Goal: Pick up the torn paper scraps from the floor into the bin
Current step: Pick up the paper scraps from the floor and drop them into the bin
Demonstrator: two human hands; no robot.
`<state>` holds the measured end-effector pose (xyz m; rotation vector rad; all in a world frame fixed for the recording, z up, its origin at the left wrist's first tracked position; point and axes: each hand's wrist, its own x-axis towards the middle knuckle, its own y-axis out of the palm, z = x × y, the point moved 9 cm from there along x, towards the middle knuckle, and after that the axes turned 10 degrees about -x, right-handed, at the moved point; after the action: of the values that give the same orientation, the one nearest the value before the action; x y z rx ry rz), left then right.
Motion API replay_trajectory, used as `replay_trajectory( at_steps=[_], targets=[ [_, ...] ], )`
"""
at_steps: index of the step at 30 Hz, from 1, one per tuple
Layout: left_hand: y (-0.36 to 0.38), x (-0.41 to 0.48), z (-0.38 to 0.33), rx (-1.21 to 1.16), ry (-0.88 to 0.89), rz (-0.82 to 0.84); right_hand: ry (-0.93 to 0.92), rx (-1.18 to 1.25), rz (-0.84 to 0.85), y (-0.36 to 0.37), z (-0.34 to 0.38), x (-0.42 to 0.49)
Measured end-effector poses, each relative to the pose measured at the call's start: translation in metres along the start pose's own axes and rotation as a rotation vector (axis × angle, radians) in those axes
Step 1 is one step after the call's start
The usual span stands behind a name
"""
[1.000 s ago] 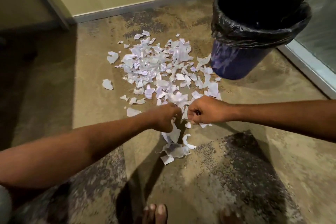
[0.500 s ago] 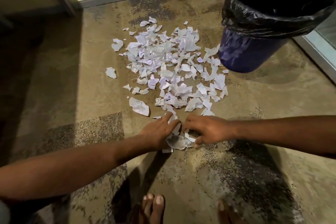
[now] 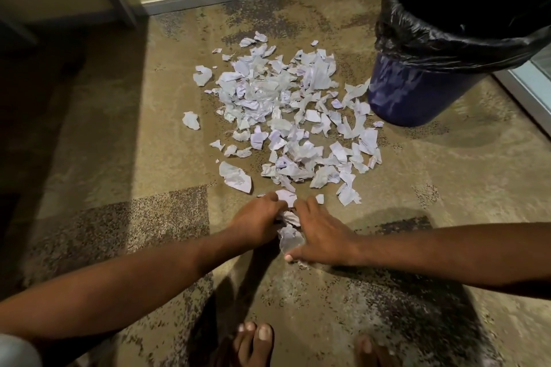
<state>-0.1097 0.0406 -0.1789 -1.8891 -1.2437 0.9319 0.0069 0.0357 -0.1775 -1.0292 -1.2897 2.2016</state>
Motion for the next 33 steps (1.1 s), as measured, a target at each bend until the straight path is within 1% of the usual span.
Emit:
replay_trajectory(
  at_steps=[5,8,11,14,16,18,20,22,24,27,31,33],
  targets=[
    [-0.005,0.000,-0.001,-0.125,-0.038,-0.068,0.010,0.122,-0.075,-0.006,0.001,0.010],
    [-0.004,0.000,0.001,-0.208,-0.081,-0.082,-0.007,0.125,-0.096,-0.018,-0.004,0.015],
    [-0.005,0.000,0.002,-0.227,-0.130,-0.116,0.006,0.113,-0.108,-0.027,-0.018,0.017],
    [0.002,0.005,0.012,-0.224,-0.237,-0.056,0.014,0.085,-0.157,-0.042,-0.037,0.018],
    [0.007,0.010,0.016,-0.192,-0.257,-0.002,0.064,0.087,-0.171,-0.052,-0.051,0.021],
    [0.010,0.014,0.017,-0.170,-0.258,0.024,0.113,0.075,-0.148,-0.056,-0.061,0.024],
    [0.008,0.017,0.015,-0.165,-0.252,0.009,0.157,0.054,-0.057,-0.050,-0.067,0.025],
    [0.004,0.021,0.011,-0.165,-0.231,-0.034,0.164,0.025,0.059,-0.039,-0.068,0.022],
    [0.002,0.023,0.010,-0.176,-0.221,-0.050,0.154,-0.016,0.104,-0.032,-0.065,0.019],
    [0.001,0.026,0.008,-0.198,-0.233,-0.048,0.152,-0.026,0.063,-0.027,-0.061,0.021],
    [-0.002,0.032,0.005,-0.241,-0.269,-0.053,0.131,0.088,-0.006,-0.025,-0.054,0.030],
    [0.001,0.035,0.006,-0.309,-0.313,-0.030,0.143,0.130,-0.034,-0.028,-0.052,0.034]
  ],
)
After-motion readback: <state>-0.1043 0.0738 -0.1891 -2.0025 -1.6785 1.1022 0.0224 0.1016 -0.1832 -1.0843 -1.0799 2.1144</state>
